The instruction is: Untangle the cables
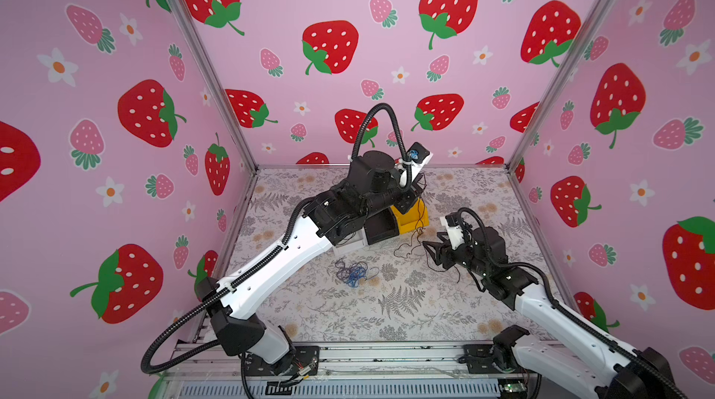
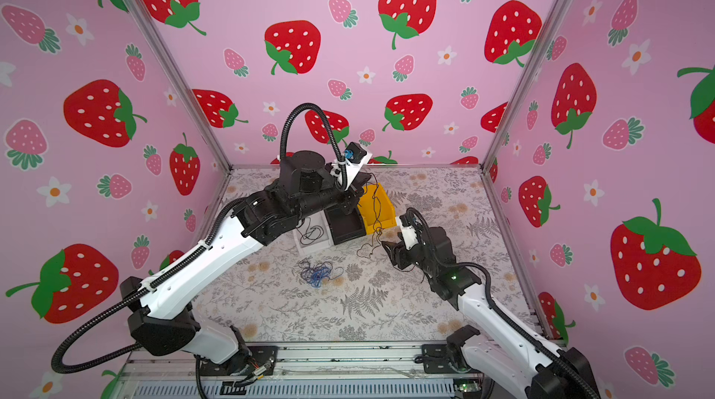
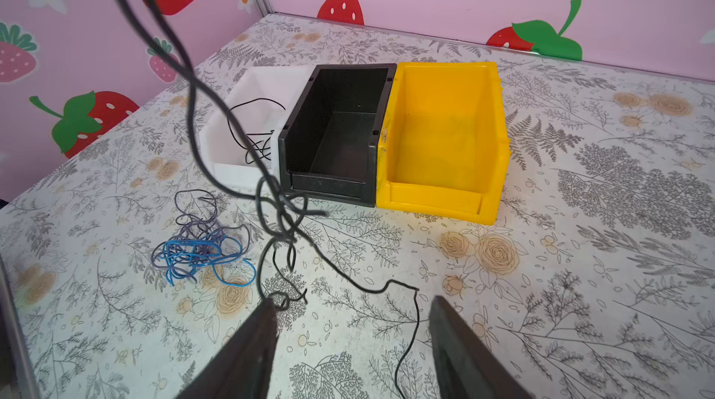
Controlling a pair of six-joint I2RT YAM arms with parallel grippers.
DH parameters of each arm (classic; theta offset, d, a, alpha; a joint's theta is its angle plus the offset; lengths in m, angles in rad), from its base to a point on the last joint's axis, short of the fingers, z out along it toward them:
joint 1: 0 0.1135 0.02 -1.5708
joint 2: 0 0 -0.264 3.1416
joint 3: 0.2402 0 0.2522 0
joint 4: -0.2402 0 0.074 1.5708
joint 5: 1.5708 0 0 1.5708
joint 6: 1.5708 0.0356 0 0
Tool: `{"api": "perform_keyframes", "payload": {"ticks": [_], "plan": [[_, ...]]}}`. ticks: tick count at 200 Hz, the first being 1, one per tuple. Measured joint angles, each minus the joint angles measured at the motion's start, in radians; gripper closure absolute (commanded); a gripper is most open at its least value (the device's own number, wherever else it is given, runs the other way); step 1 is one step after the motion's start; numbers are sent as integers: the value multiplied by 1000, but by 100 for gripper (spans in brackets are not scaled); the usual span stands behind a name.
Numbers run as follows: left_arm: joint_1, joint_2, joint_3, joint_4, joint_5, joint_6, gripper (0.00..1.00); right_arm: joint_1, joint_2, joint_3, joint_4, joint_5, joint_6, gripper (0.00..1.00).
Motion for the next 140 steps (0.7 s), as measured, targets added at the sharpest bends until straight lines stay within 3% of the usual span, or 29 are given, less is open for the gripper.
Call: {"api": "perform_keyframes", "payload": {"ticks": [26,67,111,140], "plan": [[-10,0,17,1,-11,1,100,0,-12,-11,-8,33,7,35],[-24,1,34,1,-19,4,100,0,-29,-53,29,-50,14,38],[-41,10,55,2,-21,5,100,5,56,-51,111,-90,31,36],[-54,10,55,2,-29,6,100,5,115,-47,152,-67,44,42]]}}
